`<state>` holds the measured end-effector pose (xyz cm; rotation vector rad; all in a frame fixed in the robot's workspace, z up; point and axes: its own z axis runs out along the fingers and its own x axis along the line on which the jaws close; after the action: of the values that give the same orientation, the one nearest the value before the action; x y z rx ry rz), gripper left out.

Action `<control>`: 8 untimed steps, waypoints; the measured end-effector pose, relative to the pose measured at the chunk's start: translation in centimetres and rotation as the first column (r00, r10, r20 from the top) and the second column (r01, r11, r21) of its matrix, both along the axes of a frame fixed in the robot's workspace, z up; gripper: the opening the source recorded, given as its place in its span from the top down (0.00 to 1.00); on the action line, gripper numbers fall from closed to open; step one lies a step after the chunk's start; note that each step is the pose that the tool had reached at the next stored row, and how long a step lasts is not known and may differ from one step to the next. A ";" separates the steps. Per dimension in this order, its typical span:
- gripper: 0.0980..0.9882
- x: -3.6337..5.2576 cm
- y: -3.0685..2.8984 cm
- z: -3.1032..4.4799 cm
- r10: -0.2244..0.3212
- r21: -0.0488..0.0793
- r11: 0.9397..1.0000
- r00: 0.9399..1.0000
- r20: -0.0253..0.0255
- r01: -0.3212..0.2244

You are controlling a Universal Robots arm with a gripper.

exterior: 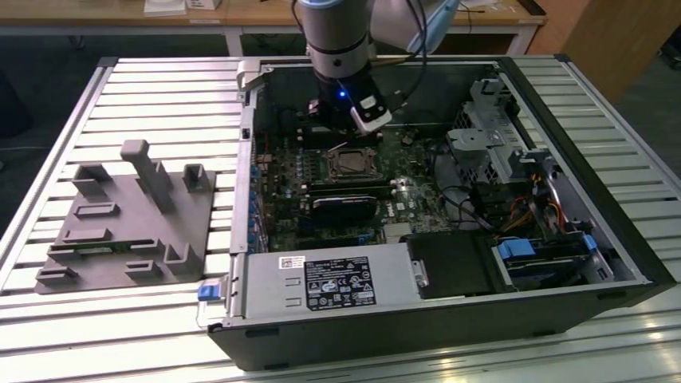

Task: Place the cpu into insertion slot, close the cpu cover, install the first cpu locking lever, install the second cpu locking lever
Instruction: 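Install the first cpu locking lever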

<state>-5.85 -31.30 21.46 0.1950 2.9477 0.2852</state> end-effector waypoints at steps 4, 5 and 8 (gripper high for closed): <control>0.99 0.00 0.38 -0.22 -0.009 -0.011 1.000 1.000 0.004 0.009; 0.99 0.00 0.50 -0.25 -0.011 -0.014 1.000 1.000 0.005 0.011; 0.99 0.00 0.87 -0.29 -0.017 -0.021 1.000 1.000 0.005 0.017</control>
<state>-5.85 -30.44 21.17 0.2165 2.9410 0.2514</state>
